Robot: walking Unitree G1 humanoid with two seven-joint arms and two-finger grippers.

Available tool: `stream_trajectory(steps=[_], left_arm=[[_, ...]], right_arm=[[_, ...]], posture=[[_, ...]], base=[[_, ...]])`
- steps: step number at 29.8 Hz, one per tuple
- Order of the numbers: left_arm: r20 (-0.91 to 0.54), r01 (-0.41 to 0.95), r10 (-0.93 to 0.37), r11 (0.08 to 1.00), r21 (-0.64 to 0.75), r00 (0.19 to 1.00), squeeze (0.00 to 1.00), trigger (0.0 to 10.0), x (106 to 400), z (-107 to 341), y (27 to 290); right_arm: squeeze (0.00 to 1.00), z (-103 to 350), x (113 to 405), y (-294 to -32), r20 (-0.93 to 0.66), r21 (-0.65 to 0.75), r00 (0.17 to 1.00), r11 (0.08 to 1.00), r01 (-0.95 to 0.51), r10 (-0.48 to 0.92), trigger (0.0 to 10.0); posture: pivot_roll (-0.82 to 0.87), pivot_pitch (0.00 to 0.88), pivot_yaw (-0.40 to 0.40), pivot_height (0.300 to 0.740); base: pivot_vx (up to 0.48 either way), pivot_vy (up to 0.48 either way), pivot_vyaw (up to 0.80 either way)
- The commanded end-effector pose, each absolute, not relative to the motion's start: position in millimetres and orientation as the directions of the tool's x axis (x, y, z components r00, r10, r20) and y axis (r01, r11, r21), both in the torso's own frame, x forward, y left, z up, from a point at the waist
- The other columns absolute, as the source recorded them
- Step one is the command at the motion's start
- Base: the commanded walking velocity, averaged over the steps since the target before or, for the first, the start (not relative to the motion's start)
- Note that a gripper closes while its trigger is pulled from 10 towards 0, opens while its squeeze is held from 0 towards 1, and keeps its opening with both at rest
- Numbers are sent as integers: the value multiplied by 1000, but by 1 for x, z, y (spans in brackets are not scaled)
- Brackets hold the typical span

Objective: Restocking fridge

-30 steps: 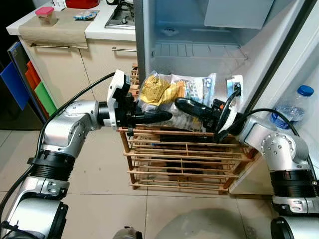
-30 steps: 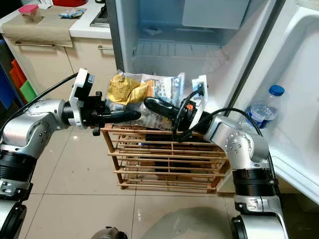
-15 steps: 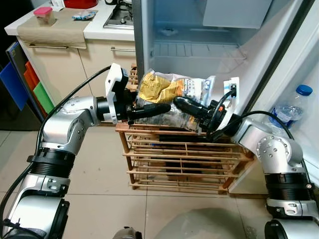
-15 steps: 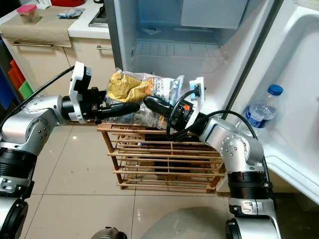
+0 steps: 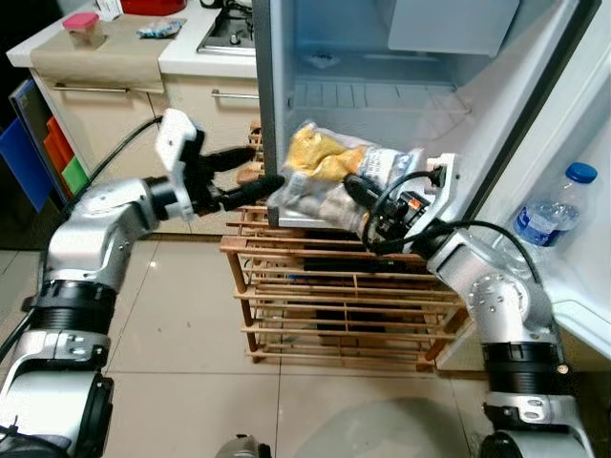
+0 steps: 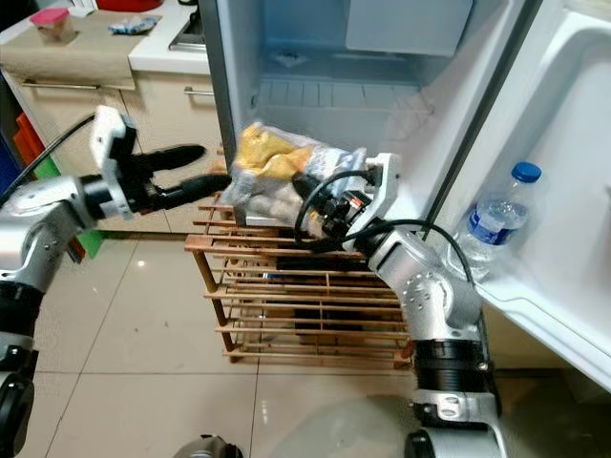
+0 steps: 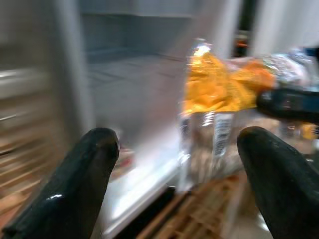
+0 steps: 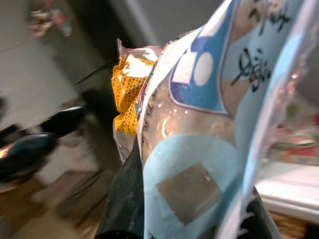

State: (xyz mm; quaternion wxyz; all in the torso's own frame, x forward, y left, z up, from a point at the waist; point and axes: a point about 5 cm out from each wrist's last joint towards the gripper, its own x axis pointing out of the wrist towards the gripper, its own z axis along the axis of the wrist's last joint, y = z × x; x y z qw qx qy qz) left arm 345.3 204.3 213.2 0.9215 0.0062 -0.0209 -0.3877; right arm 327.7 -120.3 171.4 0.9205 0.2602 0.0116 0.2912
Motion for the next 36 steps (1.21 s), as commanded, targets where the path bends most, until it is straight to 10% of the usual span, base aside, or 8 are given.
stream_trajectory(steps=[1,10,11,17,22,36], left_arm=[[71,604,-604,797,23,794,1000,10000,345,215,212],[201,340,-331,941,-11,922,1000,10000,319,210,180],[206,337,-325,941,-25,923,0,10000,317,208,174],[228,222,-216,975,1,949,0,10000,306,204,156],[152,9,-7,1000,-17,988,0,10000,303,182,168],[256,-45,18,994,100,967,0,10000,310,192,158]], right_arm=[[0,173,331,-126,154,438,897,785,-438,415,0],[0,155,346,-124,81,760,983,628,-166,163,0],[0,156,350,-121,80,785,984,598,-161,160,0],[0,174,363,-109,130,833,978,517,-198,166,0],[0,170,364,-114,94,680,993,724,-115,69,0],[0,162,380,-97,-11,861,999,509,-11,40,0]], posture=[[-54,21,-8,740],[-16,36,-22,740],[-10,35,-23,740],[12,30,-24,740],[11,25,-19,740],[9,6,-19,740]], base=[[0,0,0],[0,0,0],[0,0,0],[0,0,0],[0,0,0],[142,0,0]])
